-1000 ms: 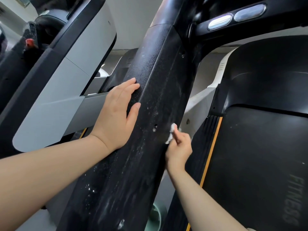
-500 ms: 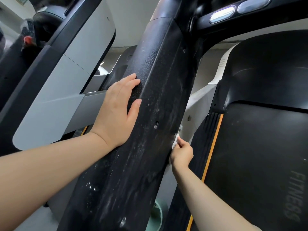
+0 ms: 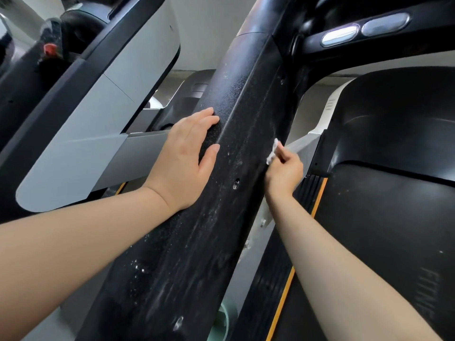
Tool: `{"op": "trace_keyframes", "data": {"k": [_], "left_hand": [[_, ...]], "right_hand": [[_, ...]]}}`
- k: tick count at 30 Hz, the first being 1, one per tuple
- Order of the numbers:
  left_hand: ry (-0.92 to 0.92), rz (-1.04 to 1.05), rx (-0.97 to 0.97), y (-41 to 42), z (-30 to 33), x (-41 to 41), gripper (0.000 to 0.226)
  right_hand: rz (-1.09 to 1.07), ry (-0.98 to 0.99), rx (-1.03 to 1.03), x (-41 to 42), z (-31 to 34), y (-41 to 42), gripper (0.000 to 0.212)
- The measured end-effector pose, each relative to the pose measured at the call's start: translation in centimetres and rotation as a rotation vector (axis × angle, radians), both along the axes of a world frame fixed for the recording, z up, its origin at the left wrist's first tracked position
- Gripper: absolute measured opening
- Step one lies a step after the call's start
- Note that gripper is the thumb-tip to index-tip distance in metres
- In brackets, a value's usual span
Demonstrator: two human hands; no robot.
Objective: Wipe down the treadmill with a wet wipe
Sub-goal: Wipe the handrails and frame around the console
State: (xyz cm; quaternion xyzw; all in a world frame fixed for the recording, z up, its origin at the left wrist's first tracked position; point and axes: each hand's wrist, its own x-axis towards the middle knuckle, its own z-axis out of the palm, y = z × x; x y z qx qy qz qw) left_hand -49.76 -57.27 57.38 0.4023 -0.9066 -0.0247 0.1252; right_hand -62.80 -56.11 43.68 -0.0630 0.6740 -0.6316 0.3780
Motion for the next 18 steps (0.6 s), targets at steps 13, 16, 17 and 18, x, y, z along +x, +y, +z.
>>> {"op": "trace_keyframes", "data": {"k": [13, 16, 17, 18], "left_hand": [[0.070, 0.023, 0.142, 0.6, 0.9, 0.1, 0.042], [0.176, 0.095, 0.145, 1.0, 2.5, 1.5, 0.037], [0.196, 0.135, 0.145, 1.1, 2.9, 2.1, 0.036], [0.206, 0.179, 0.156, 1.2, 3.1, 2.7, 0.036]], "right_hand": [[0.175, 0.515, -0.490, 6.8, 5.5, 7.2, 0.021], [0.141, 0.501, -0.349, 2.4, 8.9, 2.1, 0.021], [0.149, 0.535, -0.336, 2.0, 9.5, 1.5, 0.022], [0.179, 0.573, -0.339, 2.2, 10.0, 1.6, 0.022]]}}
